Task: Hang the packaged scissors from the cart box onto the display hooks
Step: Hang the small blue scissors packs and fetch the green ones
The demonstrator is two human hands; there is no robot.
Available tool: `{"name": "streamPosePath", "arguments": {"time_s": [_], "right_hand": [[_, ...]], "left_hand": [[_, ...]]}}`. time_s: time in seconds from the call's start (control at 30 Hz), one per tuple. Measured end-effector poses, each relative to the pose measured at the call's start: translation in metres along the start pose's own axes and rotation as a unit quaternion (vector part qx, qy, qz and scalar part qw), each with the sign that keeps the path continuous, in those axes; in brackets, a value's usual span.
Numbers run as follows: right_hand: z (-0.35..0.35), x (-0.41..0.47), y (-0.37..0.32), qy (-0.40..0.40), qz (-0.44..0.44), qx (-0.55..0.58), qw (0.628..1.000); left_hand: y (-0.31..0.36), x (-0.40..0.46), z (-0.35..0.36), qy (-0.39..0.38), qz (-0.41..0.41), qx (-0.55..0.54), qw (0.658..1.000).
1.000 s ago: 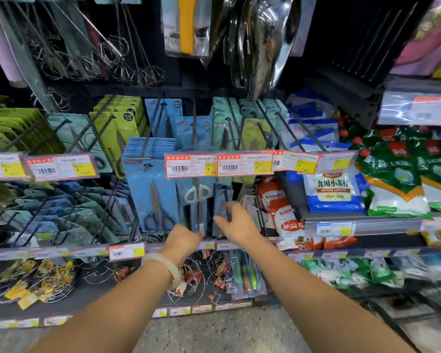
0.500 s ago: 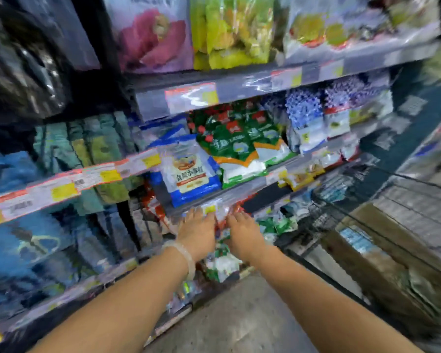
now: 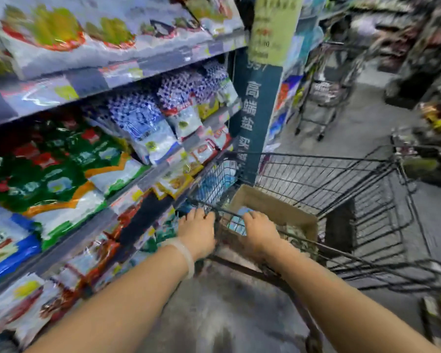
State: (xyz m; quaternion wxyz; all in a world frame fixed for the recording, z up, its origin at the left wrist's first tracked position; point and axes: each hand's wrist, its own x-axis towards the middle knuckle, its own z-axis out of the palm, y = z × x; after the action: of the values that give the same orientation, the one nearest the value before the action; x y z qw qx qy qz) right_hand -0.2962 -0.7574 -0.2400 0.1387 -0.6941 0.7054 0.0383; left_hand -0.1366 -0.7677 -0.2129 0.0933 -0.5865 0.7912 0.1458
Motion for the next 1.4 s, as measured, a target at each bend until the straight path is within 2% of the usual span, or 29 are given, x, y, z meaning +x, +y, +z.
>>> {"name": "streamPosePath", "arguments": {"time_s": [0.23, 0.47, 0.77, 0.9, 0.97, 1.1, 1.23, 1.4], "right_hand": [[0.003, 0.033, 0.069, -0.016, 0.086, 0.061, 0.994], [0.014, 0.122, 0.119, -0.059, 0.152, 0.102, 0.981], [0.074, 0.259, 0.152, -0.183, 0.216, 0.190, 0.940], [0.131, 0.291, 0.154, -0.251, 0.255, 0.259, 0.897], [0.155, 0.301, 0.156, -0.258, 0.278, 0.298, 0.876], [0.192, 0.322, 0.157, -0.238, 0.320, 0.393, 0.829], [0.222, 0.334, 0.157, -0.176, 0.420, 0.482, 0.749], [0.237, 0.332, 0.170, -0.199, 0.448, 0.533, 0.690]], "left_hand": [[0.040, 0.075, 0.000, -0.017, 0.048, 0.043, 0.998], [0.053, 0.191, 0.004, -0.054, 0.068, 0.026, 0.996], [0.058, 0.344, 0.051, -0.204, 0.068, 0.003, 0.977], [0.061, 0.381, 0.092, -0.259, 0.059, -0.054, 0.962], [0.063, 0.388, 0.107, -0.298, 0.050, -0.085, 0.949], [0.058, 0.400, 0.130, -0.327, 0.036, -0.131, 0.935], [0.051, 0.409, 0.150, -0.340, -0.004, -0.132, 0.931], [0.052, 0.416, 0.152, -0.360, -0.029, -0.119, 0.925]]}}
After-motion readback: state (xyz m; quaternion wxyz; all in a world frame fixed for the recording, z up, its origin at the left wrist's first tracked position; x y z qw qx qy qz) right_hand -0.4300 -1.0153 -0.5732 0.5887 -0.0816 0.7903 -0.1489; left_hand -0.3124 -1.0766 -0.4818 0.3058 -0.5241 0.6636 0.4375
